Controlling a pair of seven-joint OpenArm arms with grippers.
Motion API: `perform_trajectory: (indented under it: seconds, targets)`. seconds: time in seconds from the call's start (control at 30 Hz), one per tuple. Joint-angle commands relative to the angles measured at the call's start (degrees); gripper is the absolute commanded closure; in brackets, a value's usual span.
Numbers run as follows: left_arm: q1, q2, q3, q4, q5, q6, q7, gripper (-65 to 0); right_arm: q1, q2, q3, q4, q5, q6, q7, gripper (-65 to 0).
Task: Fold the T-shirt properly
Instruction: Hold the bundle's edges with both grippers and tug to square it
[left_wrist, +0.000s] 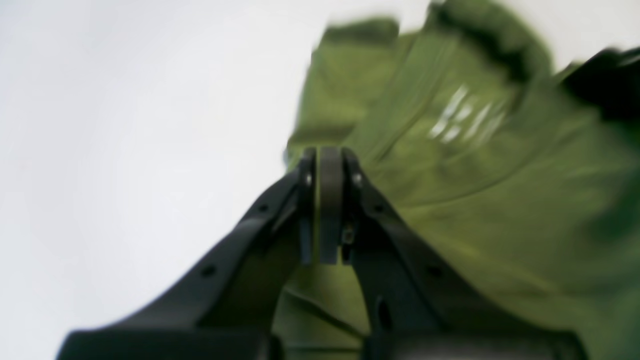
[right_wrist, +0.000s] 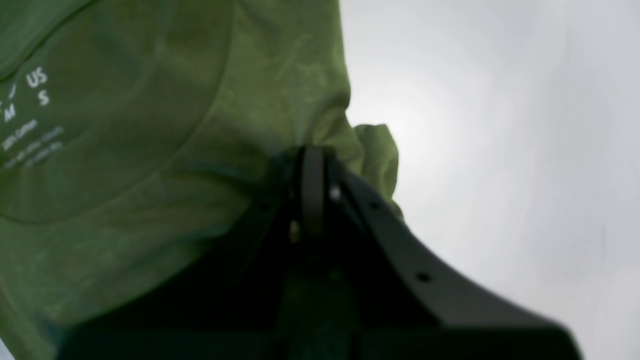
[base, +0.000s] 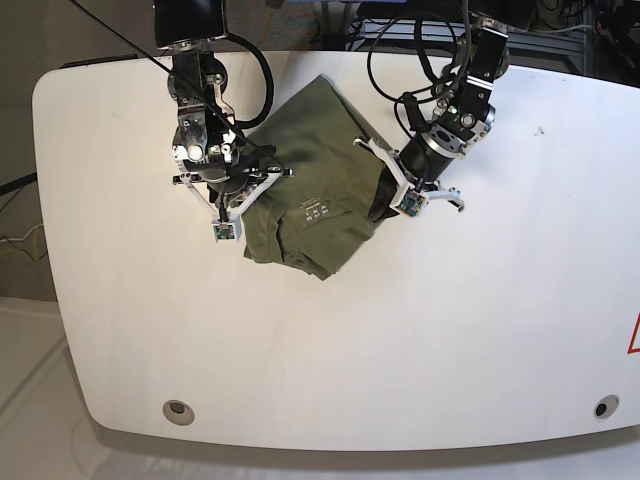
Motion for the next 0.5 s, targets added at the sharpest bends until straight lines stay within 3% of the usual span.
perform_trajectory:
  seconds: [0.0, 0.13, 0.47]
  targets:
    - [1.1, 0.3, 0.8, 5.8, -0.4, -0.1, 0.9, 0.0, 1.6, 0.3, 0.1, 1.6, -0.7, -0.4, -6.4, 0.0]
    - [2.1, 0.3, 1.7, 10.0, -0.4, -0.1, 3.0, 0.0, 4.3, -0.3, 0.1, 4.4, -0.7, -0.3, -10.6, 0.0]
    - [4.7, 1.7, 4.5, 13.8, -0.5, 0.0, 5.8, 0.0, 9.1, -0.8, 0.0, 8.2, -0.7, -0.3, -15.2, 0.0]
